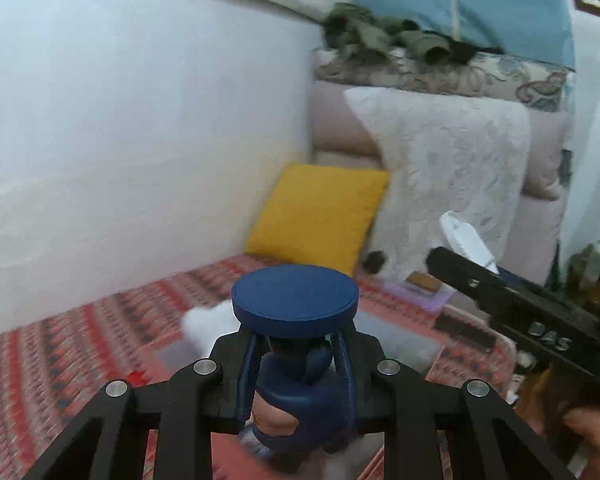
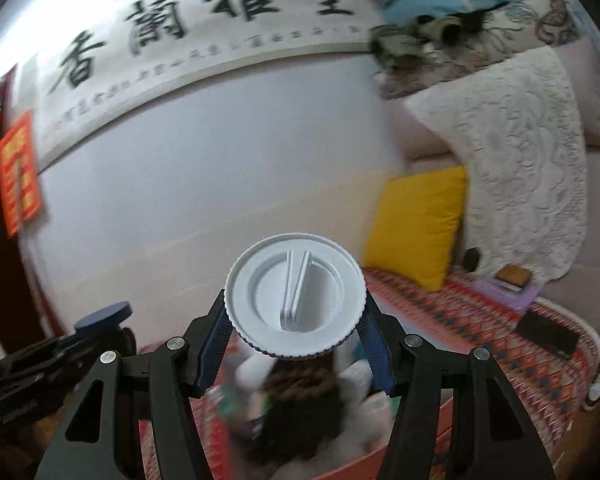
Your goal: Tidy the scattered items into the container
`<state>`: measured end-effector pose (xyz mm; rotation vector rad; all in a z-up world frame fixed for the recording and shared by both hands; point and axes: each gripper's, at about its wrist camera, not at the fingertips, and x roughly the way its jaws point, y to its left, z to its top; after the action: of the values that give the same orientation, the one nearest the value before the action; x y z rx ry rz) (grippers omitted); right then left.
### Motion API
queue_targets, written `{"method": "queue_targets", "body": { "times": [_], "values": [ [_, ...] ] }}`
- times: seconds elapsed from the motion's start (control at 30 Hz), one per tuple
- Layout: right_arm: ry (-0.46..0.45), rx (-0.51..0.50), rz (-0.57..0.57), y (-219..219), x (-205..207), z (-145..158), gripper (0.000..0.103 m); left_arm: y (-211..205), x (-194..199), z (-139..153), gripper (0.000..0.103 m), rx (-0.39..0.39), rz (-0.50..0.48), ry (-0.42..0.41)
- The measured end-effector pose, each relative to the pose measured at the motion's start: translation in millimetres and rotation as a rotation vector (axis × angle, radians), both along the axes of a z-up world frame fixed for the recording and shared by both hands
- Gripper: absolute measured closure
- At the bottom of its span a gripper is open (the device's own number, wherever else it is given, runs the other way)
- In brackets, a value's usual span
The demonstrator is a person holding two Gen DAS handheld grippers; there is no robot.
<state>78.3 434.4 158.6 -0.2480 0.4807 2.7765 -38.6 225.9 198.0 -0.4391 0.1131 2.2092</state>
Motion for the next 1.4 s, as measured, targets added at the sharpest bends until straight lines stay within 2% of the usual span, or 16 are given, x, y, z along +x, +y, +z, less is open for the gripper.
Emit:
{"method": "queue_targets", "body": {
  "times": [0.07,0.13,0.17,0.2,0.23,0.27,0.33,0.43,0.6,0.7,0.93,1.07,1.3,1.4],
  "values": [
    [-0.041,-0.013,0.003,15.2,-15.5,-5.1,0.04,27.8,-6.4,-0.3,0.074,-0.017,-0.029,-0.001],
    [-0.096,-0.026,0.021,29.7,-33.7,-13.8,0.039,55.8,-17.7,-12.4,0.072,-0.087,-0.05,-0.006],
    [-0.138,-0.026,0.015,33.3,-43.6,-21.3,0.034,67.4,-24.3,-21.2,0.059,-0.14,-0.049,-0.022],
    [-0.182,-0.026,0.009,36.7,-53.5,-29.0,0.027,78.7,-30.7,-30.4,0.05,-0.191,-0.043,-0.037],
    [-0.196,-0.034,-0.002,38.4,-57.4,-34.6,0.012,86.8,-35.2,-40.4,0.031,-0.232,-0.017,-0.042],
    [-0.209,-0.041,-0.014,40.1,-61.1,-40.1,0.008,88.1,-36.1,-45.1,0.012,-0.235,-0.003,-0.031],
    [-0.219,-0.054,0.015,39.4,-66.5,-45.3,0.008,80.1,-33.5,-46.4,0.0,-0.206,0.042,0.015],
    [-0.212,-0.057,0.011,32.6,-60.4,-44.2,0.006,68.3,-28.5,-41.6,0.0,-0.197,0.108,0.068],
    [-0.199,-0.063,0.004,21.2,-49.8,-42.0,0.005,45.9,-15.7,-34.6,0.0,-0.196,0.149,0.082],
    [-0.192,-0.067,-0.001,14.3,-43.5,-40.7,0.005,26.9,-5.1,-24.0,0.0,-0.166,0.179,0.087],
    [-0.208,-0.005,-0.011,-30.8,-8.7,-26.9,0.005,-20.3,38.7,-17.1,0.0,-0.121,0.212,0.057],
    [-0.222,0.045,-0.032,-59.9,12.8,-20.8,0.004,-45.9,71.6,-17.3,0.0,-0.115,0.241,0.079],
    [-0.326,0.087,-0.129,-124.0,73.5,-47.7,0.001,-88.7,131.1,-28.0,0.0,-0.088,0.2,0.008],
    [-0.36,0.049,-0.099,-142.5,94.4,-60.5,0.001,-106.8,151.7,-32.8,0.0,-0.081,0.2,-0.018]
  ]
}}
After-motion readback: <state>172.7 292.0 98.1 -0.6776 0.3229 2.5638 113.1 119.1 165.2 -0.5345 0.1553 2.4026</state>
